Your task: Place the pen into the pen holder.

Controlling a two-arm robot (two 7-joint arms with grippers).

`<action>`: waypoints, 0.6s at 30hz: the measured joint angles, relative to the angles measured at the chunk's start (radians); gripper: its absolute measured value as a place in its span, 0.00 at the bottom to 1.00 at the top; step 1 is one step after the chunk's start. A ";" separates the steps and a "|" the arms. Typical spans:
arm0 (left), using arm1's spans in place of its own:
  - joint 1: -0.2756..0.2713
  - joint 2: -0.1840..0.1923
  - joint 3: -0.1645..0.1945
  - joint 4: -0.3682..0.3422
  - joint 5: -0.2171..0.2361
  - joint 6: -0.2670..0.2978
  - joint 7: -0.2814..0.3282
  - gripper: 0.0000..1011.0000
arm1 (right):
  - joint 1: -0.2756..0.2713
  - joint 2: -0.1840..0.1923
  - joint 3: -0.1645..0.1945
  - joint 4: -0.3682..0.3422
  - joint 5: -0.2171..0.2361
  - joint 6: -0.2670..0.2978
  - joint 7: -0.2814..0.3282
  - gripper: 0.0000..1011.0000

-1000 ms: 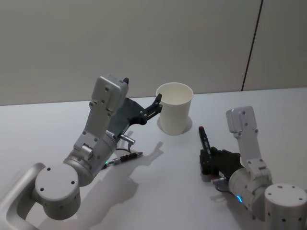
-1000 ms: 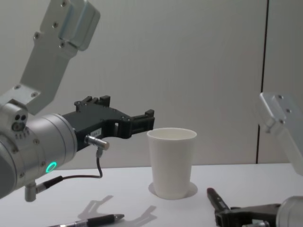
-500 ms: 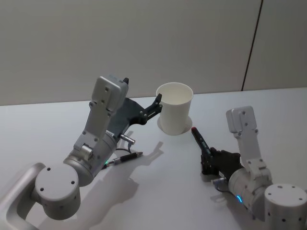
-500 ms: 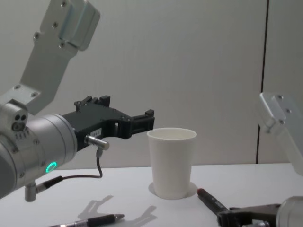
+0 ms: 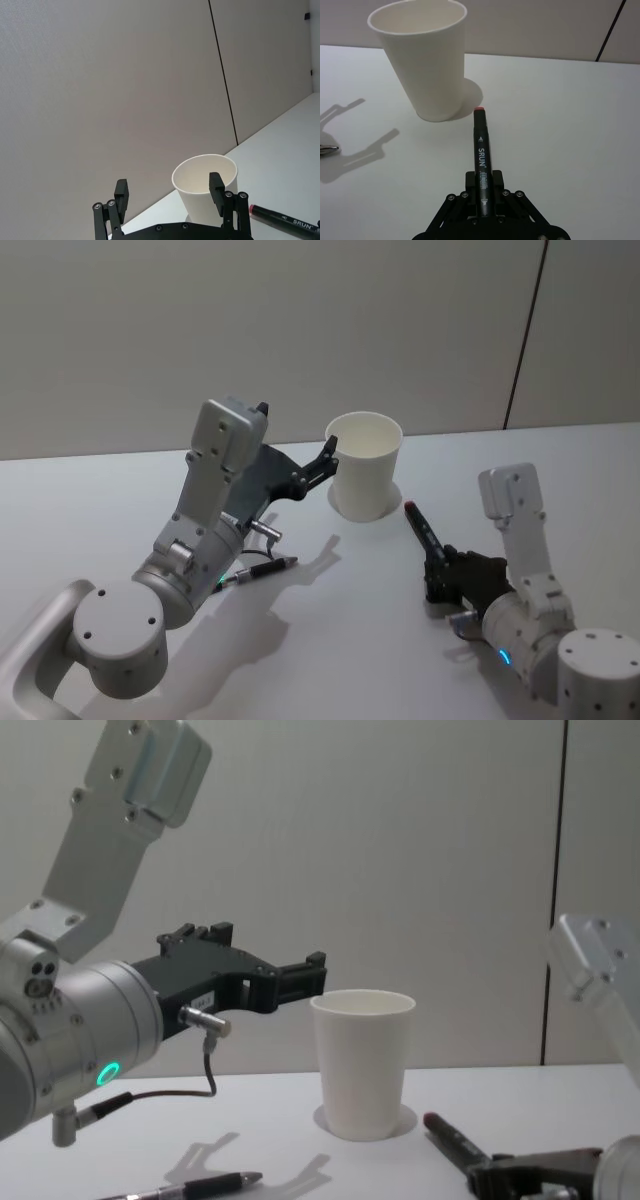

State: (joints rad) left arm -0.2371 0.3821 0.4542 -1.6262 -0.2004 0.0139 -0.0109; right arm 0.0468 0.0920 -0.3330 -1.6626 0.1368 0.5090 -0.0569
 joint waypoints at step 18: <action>0.000 0.000 0.000 0.000 0.000 0.000 0.000 0.99 | -0.067 0.046 0.029 -0.075 -0.030 -0.159 -0.084 0.18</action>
State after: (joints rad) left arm -0.2371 0.3821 0.4542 -1.6262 -0.2004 0.0138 -0.0109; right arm -0.0202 0.1380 -0.3043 -1.7374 0.1066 0.3500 -0.1414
